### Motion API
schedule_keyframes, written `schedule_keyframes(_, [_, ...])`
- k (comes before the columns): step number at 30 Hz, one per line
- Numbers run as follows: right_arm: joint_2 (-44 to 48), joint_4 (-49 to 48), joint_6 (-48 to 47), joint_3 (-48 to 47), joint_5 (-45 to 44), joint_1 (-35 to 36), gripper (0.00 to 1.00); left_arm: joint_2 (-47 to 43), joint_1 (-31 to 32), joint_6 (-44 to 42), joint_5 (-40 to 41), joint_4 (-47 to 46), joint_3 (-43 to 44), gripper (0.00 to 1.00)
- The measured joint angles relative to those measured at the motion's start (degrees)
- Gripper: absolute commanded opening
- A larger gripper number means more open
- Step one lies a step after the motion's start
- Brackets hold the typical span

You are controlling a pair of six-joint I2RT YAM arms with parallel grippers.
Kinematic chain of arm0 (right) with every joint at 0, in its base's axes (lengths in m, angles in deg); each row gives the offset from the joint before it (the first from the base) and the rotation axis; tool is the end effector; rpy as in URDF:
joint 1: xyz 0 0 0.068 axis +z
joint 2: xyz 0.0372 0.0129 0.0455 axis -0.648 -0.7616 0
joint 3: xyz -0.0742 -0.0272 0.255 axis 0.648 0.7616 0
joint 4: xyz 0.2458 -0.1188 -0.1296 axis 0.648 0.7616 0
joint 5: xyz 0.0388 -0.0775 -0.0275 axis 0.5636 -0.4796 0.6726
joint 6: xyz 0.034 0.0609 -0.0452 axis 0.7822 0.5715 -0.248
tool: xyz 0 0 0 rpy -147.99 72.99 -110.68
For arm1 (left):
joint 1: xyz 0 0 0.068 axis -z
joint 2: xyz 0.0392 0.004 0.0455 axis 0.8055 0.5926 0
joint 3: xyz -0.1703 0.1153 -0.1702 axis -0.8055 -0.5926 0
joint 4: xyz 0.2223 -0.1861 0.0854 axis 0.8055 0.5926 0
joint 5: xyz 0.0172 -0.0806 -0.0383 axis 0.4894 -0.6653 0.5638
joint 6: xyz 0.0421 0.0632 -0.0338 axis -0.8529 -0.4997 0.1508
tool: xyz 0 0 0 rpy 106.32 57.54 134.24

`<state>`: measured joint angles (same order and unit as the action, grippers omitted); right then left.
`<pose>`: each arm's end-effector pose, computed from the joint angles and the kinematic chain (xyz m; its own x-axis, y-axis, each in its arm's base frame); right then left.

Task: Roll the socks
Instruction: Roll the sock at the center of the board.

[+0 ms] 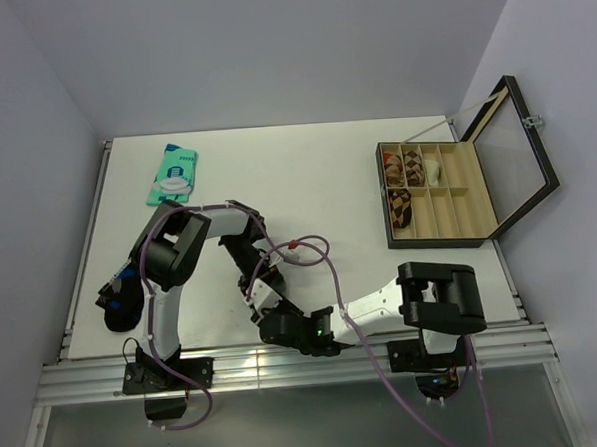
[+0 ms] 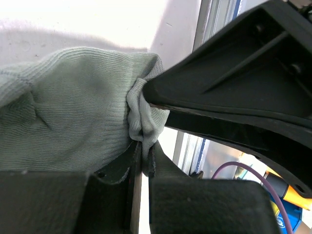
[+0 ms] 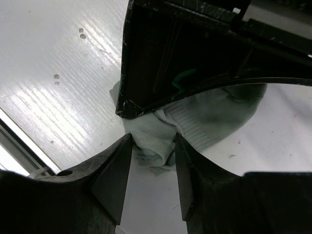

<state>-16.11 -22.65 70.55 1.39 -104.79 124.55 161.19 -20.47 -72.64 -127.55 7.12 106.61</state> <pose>0.0779 0.3590 0.0757 -0.2722 -0.5180 -0.8110 -0.7329 0.6577 -0.1741 0.2424 -0.2231 0.0484 -0.4295 0.8819 -0.1943 0.6115 0.1257 -0.7812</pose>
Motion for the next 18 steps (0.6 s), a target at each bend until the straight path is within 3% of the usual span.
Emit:
schedule_keyframes(11, [-1.49, -1.95, -0.24, -0.09, 2.71, -0.37, 0.49, 0.00, -0.02, -0.07, 1.01, 0.81, 0.00, 0.00])
schedule_keyframes(17, [-2.69, -4.90, -0.15, -0.11, 4.52, -1.66, 0.36, 0.11, -0.17, -0.94, 2.19, 1.92, 0.55, 0.00])
schedule_keyframes(18, [-2.84, -5.20, -0.11, -0.20, 4.68, -1.84, 0.30, 0.11, -0.22, -1.16, 2.43, 2.08, 0.70, 0.00])
